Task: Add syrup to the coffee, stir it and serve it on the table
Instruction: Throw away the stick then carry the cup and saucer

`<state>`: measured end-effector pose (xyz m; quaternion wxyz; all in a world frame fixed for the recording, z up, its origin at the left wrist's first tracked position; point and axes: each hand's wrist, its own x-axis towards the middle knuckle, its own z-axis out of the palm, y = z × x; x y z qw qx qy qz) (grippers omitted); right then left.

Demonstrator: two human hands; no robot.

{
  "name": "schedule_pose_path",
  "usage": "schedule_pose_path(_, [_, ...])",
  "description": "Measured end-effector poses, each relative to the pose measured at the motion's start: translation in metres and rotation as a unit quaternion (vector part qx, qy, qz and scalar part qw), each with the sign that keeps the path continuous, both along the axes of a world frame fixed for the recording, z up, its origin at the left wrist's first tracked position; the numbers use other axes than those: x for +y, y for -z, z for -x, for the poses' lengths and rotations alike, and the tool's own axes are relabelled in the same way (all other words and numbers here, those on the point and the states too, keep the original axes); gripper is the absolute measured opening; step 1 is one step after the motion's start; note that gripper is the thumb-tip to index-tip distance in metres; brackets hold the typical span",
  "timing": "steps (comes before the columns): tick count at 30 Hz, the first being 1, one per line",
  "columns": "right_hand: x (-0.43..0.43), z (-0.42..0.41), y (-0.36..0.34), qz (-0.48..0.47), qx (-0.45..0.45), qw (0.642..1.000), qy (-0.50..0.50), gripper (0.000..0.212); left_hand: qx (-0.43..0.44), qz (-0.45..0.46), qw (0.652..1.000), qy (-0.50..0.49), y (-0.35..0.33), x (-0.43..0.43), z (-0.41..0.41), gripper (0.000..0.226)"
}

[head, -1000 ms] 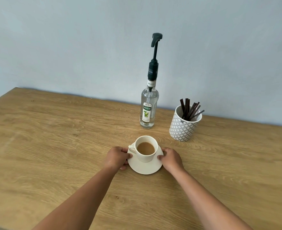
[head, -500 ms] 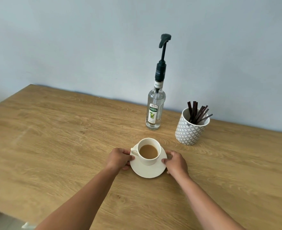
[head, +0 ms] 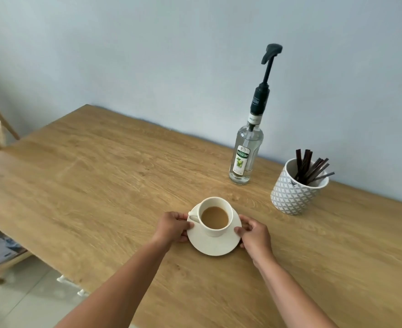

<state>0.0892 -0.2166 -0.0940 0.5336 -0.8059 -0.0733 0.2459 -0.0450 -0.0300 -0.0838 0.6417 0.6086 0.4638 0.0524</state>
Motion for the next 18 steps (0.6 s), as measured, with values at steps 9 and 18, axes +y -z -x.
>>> schedule_pose_path(9, [0.050,0.033,-0.014,-0.033,0.012,0.994,-0.101,0.038,-0.023,-0.012,0.995,-0.100,-0.016,0.018,0.068,0.012])
schedule_pose_path(18, [0.121,0.109,-0.032,-0.059,0.006,0.974,-0.217,0.038,-0.049,-0.004,0.973,-0.225,-0.033,0.047,0.176,0.018])
